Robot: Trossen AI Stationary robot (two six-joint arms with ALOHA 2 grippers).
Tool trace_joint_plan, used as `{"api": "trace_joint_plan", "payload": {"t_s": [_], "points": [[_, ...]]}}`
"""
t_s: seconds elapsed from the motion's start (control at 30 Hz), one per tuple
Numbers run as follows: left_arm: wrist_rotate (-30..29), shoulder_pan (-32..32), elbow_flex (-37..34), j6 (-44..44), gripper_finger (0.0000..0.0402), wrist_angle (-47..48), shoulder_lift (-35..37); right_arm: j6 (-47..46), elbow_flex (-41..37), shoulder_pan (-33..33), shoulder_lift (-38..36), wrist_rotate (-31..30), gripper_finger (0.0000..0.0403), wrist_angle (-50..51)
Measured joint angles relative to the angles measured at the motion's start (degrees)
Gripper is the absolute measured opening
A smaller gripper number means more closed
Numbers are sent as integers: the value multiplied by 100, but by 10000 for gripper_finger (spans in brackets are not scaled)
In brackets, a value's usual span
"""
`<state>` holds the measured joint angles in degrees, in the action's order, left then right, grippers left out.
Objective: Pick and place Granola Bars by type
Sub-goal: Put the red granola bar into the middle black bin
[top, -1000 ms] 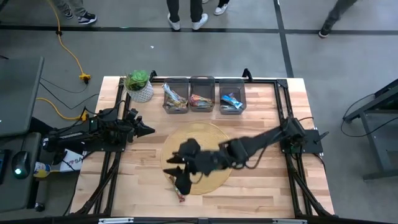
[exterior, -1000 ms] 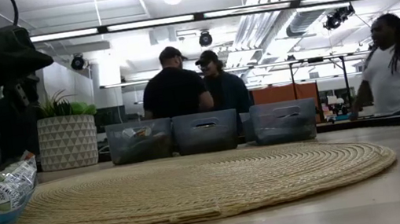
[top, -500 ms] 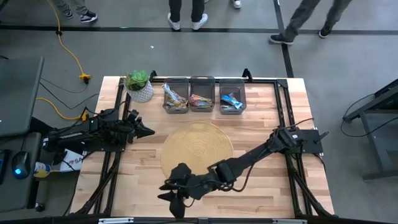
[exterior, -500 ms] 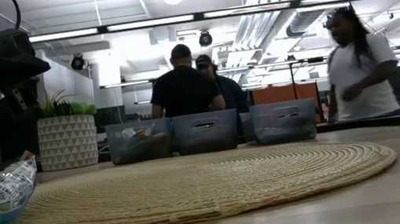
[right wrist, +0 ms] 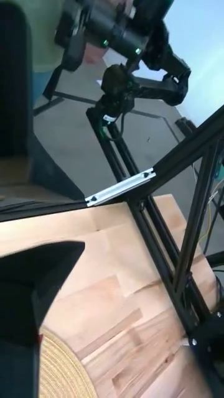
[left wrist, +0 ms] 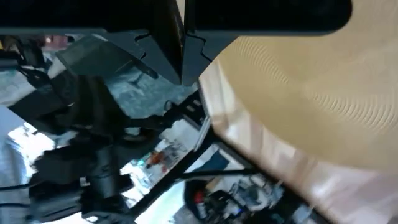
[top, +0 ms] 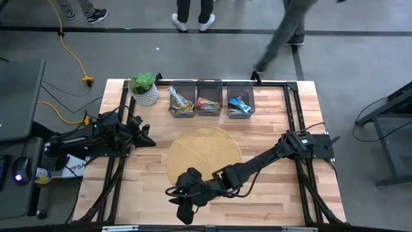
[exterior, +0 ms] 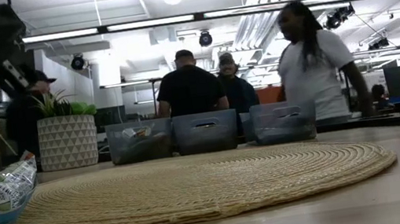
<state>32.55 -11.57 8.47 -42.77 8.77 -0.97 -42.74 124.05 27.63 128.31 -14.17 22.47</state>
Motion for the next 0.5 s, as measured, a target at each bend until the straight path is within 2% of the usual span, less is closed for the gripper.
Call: {"api": "trace_joint_plan", "payload": {"t_s": [0.2, 0.33, 0.5], "points": [[19, 0, 0, 51, 10, -600, 0, 416, 0, 16, -191, -351, 11, 351], [156, 0, 1, 47, 10, -862, -3, 563, 2, 23, -607, -806, 7, 1024], [161, 0, 93, -37, 10, -1333, -5, 680, 2, 121, -1224, -1278, 1, 2325]]}}
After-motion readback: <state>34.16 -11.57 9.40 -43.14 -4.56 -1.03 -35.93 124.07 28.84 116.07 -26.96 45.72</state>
